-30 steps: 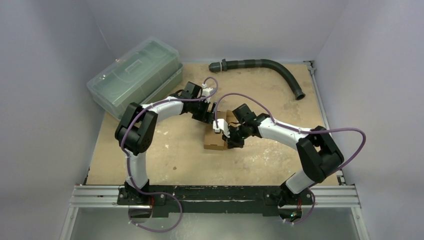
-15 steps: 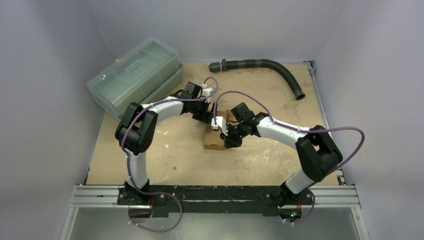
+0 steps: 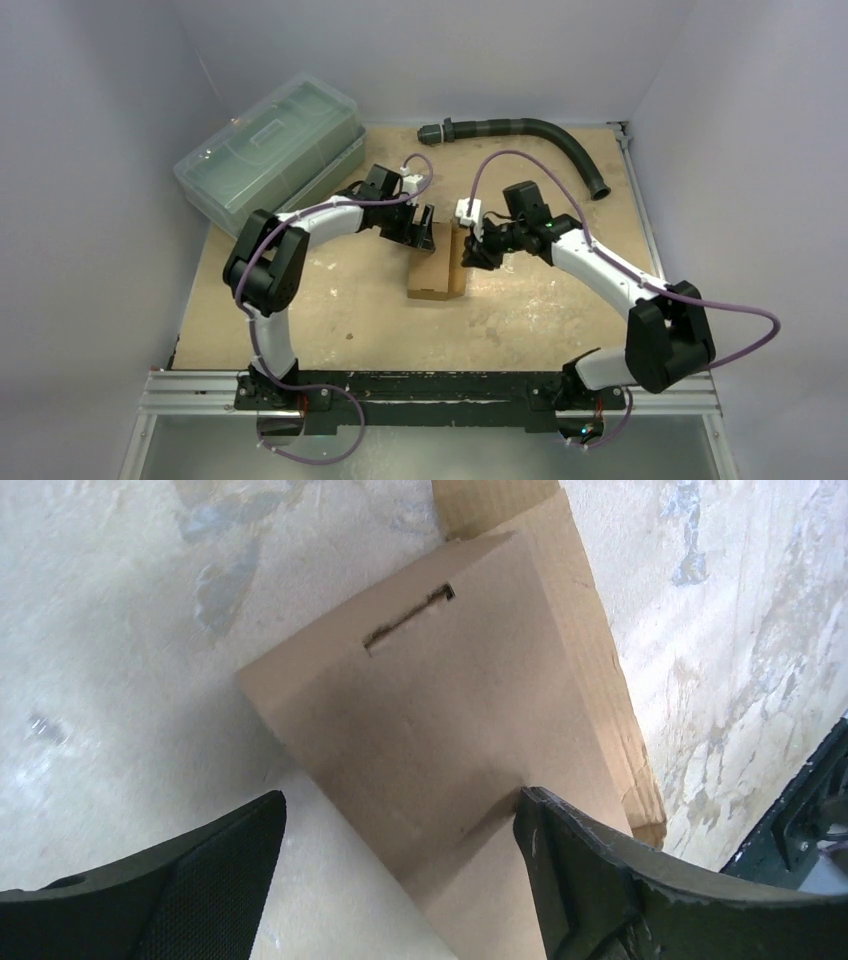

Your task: Fold the paper box

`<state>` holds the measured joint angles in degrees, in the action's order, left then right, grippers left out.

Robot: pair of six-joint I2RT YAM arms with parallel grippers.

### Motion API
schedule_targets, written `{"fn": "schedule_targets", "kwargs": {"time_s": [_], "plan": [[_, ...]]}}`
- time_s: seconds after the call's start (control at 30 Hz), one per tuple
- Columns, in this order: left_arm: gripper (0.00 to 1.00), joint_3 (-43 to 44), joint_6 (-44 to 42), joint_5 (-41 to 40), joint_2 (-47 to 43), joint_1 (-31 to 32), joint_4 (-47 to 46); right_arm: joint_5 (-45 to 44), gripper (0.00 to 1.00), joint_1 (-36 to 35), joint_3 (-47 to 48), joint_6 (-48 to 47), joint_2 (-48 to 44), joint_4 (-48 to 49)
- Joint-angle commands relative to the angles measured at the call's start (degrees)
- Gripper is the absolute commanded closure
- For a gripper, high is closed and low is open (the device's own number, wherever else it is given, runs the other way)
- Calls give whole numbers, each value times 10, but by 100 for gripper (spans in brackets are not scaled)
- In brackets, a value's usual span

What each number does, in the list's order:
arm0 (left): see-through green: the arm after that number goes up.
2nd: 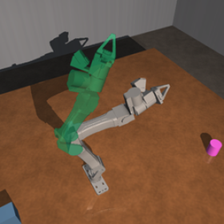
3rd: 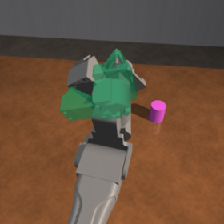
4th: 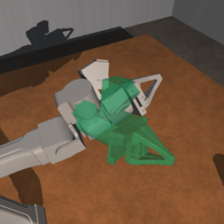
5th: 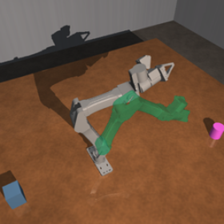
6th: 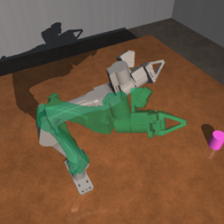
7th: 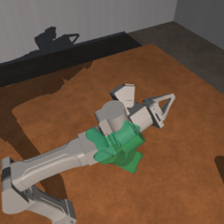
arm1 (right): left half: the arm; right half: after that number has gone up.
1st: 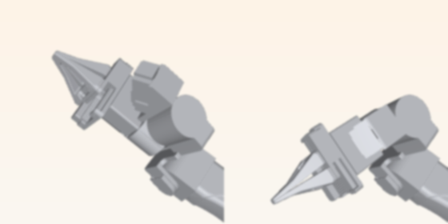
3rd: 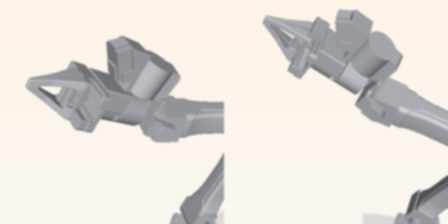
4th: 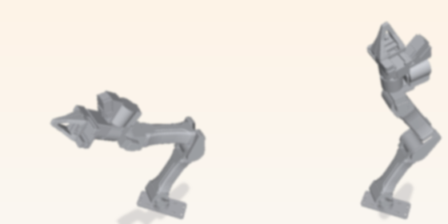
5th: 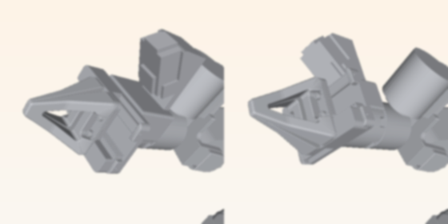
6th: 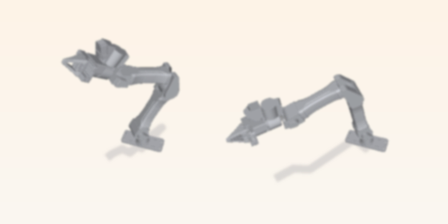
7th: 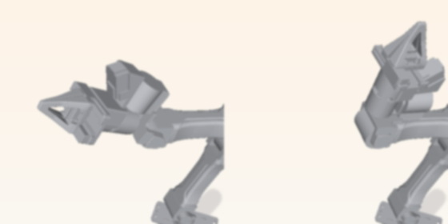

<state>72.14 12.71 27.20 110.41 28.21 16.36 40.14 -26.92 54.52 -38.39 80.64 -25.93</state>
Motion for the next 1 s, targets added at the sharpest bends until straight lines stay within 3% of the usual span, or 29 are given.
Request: {"fn": "schedule_targets", "kwargs": {"time_s": [0.0,0.1,0.27,0.33,0.47,0.57,0.73,0.97], "plan": [[15,-34,21,-75,-97,1,-33,-19,76,37,-18,128,-34,136],[16,-105,64,-114,-188,0,-81,-89,94,42,-25,208,-40,215],[24,-245,141,-172,-359,-1,-99,-132,98,42,45,244,22,245],[35,-310,188,-173,-418,0,-96,-137,98,42,102,246,87,235],[68,-457,311,-118,-525,4,-153,-131,99,42,234,238,210,183],[85,-550,394,-105,-584,28,-235,-135,100,41,324,227,297,124],[91,-586,458,-157,-573,104,-301,-132,100,39,372,206,358,85],[94,-547,470,-162,-396,134,-396,-133,100,28,359,166,378,40]]}}
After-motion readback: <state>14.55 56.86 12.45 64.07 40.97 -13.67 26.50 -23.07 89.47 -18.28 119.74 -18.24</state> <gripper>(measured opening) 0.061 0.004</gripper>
